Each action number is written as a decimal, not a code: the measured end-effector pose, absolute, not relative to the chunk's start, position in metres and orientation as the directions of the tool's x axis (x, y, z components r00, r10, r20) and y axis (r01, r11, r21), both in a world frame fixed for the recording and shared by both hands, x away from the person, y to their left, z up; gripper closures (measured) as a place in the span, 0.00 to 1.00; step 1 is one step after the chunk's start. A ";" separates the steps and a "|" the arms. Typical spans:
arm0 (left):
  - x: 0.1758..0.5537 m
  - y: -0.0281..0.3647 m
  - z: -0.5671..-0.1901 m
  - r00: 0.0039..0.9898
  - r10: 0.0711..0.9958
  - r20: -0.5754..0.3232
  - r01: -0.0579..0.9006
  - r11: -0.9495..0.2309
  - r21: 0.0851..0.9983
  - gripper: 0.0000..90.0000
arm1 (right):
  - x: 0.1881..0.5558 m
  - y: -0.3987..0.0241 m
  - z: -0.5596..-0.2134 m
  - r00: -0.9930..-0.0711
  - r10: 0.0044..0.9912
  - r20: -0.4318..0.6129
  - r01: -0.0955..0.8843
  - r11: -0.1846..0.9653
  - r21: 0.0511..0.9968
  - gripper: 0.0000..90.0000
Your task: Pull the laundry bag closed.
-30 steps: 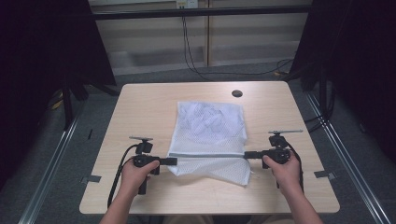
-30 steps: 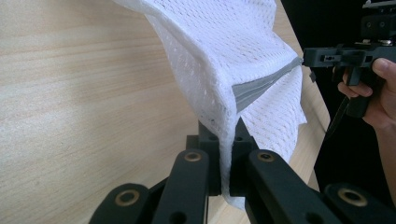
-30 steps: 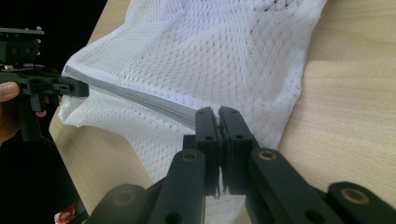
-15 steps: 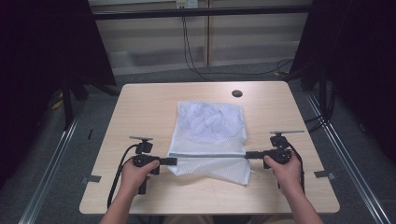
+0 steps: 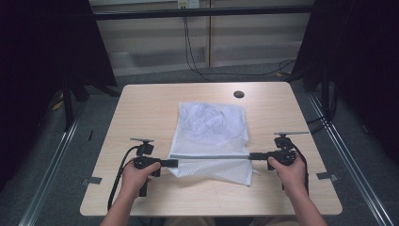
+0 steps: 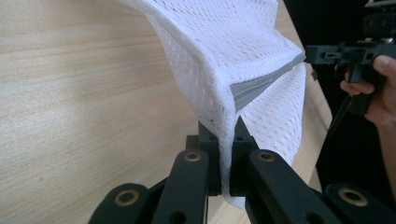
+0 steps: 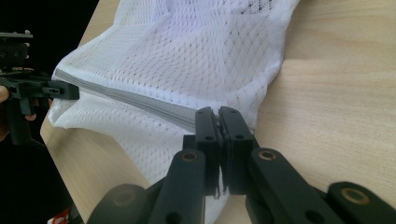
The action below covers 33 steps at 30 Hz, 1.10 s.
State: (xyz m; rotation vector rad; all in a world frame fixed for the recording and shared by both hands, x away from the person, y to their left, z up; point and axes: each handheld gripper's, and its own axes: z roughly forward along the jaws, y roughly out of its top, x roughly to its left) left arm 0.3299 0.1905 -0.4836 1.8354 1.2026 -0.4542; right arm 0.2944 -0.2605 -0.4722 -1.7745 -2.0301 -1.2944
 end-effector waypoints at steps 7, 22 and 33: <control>0.328 0.191 -0.483 0.503 0.554 -0.663 0.847 -0.162 0.507 0.87 | 0.294 -0.263 -0.470 -0.291 0.744 0.602 0.864 -0.066 0.500 0.97; 0.331 0.202 -0.472 0.532 0.649 -0.544 0.775 -0.114 0.622 0.26 | 0.292 -0.266 -0.467 -0.306 0.770 0.560 0.845 -0.051 0.533 0.94; 0.332 0.199 -0.475 0.551 0.669 -0.499 0.760 -0.156 0.631 0.23 | 0.294 -0.269 -0.465 -0.285 0.810 0.512 0.811 -0.081 0.579 0.58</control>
